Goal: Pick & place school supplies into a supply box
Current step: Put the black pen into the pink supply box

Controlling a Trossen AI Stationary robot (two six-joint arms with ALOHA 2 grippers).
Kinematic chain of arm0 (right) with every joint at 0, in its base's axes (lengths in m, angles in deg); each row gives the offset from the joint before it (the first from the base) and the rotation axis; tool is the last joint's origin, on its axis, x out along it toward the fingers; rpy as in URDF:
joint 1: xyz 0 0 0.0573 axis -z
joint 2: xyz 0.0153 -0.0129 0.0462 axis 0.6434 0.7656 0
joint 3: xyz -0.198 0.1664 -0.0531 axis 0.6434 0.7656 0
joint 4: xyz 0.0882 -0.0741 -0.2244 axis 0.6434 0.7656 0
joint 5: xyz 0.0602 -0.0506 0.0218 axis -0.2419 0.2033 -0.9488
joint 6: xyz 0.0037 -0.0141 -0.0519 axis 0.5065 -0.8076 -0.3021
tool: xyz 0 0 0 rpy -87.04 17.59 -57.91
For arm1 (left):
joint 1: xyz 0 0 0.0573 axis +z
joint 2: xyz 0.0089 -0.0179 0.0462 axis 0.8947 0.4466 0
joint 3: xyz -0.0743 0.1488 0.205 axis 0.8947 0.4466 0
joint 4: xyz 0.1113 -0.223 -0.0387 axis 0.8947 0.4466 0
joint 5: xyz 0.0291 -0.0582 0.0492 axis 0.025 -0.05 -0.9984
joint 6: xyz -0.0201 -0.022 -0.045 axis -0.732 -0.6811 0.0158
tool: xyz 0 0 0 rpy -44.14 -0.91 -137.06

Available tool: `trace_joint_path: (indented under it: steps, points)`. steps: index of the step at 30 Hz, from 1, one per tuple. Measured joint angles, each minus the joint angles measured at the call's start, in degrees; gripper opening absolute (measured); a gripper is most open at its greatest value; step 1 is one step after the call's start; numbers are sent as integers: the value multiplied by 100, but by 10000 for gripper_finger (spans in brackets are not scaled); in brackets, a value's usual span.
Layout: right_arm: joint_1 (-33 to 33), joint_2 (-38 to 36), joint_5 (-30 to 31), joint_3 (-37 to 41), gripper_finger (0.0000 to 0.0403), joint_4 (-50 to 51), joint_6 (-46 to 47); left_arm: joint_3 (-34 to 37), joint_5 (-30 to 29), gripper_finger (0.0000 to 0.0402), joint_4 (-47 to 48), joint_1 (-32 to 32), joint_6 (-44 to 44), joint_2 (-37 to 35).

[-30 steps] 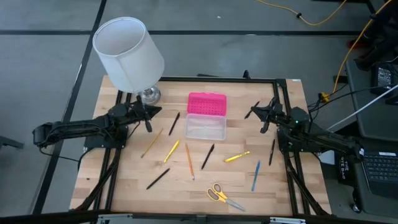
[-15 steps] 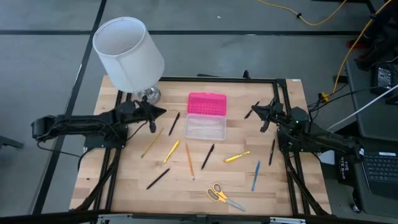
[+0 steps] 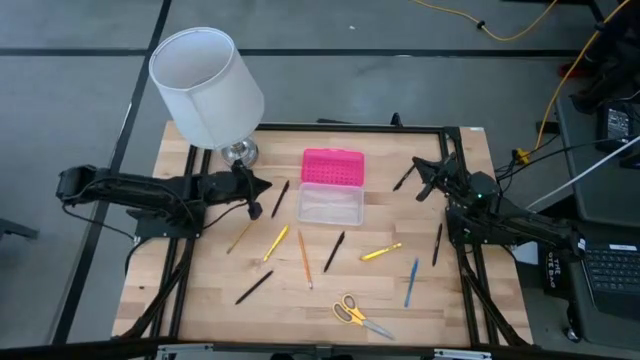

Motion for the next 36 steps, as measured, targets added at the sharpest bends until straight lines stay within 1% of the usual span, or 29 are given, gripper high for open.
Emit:
trace_joint_path:
  steps: [3, 7, 13, 16, 21, 24, 26, 29, 31, 32, 36]
  points:
    - [0, 0, 7, 0, 6, 0, -150, -227, -314, 2, 303, -355, -367, 213]
    - [0, 0, -179, 0, 6, -5, -431, -657, -539, 2, 877, -746, -975, 551]
    - [-2, 0, -301, -2, 7, -322, -440, -1433, -885, 2, 1857, -1157, -1648, 1247]
    - [-2, 0, -539, 0, 13, -316, -457, -1763, -964, 2, 2091, -1295, -1856, 1628]
    - [-2, 2, -954, -1, 22, -243, -445, -2131, -974, 2, 2177, -1307, -1926, 2129]
    - [-2, 2, -983, 0, 22, -140, -455, -2255, -670, 2, 2111, -1252, -1888, 2311]
    - [-2, 2, -985, -1, 23, -74, -457, -2256, -476, 2, 2007, -1250, -1651, 2398]
    - [-2, 2, -985, 0, 23, 5, -455, -2256, -401, 2, 1843, -1253, -1352, 2508]
    - [-2, 4, -985, -1, 23, 22, -455, -2256, -416, 2, 1849, -1248, -1329, 2542]
    - [-2, 4, -986, -2, 23, 22, -455, -2256, -464, 2, 1857, -1248, -1455, 2554]
    - [-2, 3, -987, 0, 23, 20, -455, -2254, -993, 2, 1894, -1248, -2001, 2550]
